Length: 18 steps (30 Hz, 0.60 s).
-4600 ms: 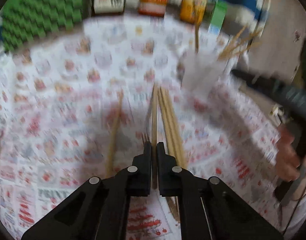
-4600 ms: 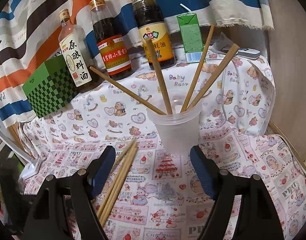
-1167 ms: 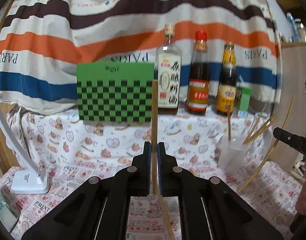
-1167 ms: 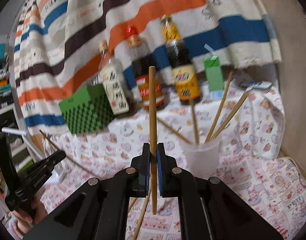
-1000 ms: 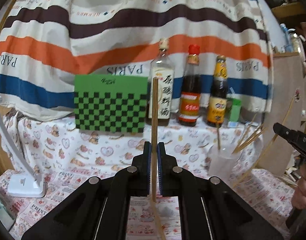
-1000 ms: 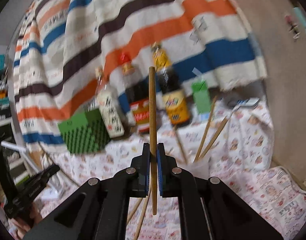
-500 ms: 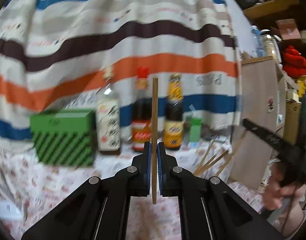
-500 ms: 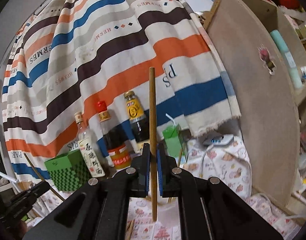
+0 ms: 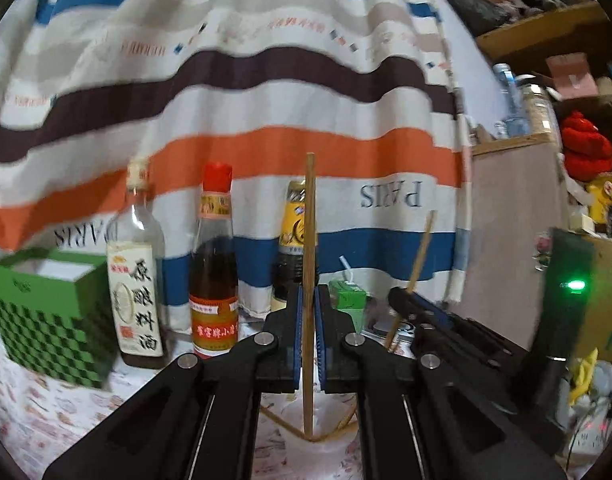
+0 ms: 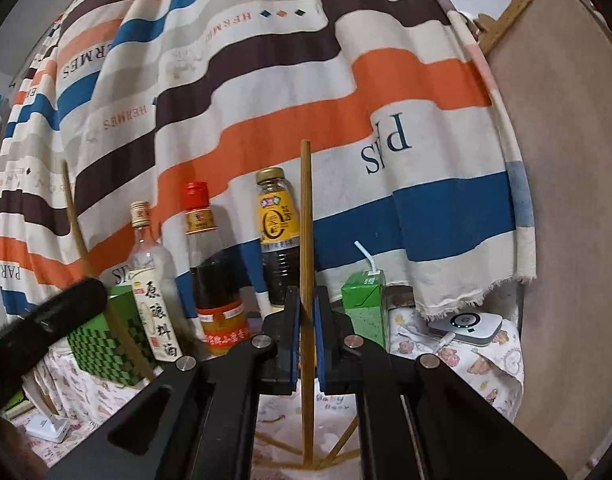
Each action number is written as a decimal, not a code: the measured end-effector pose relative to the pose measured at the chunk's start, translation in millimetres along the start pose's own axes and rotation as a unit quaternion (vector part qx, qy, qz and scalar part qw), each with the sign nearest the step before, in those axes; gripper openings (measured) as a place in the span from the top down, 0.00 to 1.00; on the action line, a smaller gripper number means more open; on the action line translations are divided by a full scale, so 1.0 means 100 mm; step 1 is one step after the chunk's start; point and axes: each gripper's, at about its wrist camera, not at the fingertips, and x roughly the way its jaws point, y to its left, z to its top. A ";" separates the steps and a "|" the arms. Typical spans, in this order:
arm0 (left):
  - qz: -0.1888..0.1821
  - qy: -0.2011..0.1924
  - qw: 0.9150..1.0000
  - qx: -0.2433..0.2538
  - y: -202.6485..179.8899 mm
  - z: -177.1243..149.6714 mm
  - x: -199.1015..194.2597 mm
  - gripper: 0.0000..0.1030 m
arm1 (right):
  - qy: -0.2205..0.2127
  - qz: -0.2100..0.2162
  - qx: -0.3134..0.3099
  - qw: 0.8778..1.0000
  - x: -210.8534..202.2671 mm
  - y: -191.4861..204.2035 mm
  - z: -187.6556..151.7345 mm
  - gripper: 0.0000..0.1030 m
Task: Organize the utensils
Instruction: 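Carry both upright chopsticks over the clear cup and open both tools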
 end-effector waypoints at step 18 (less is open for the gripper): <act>-0.018 0.093 0.995 -0.040 0.28 -0.68 0.53 0.95 | 0.094 0.030 -0.002 0.995 0.39 -0.19 -0.37 0.93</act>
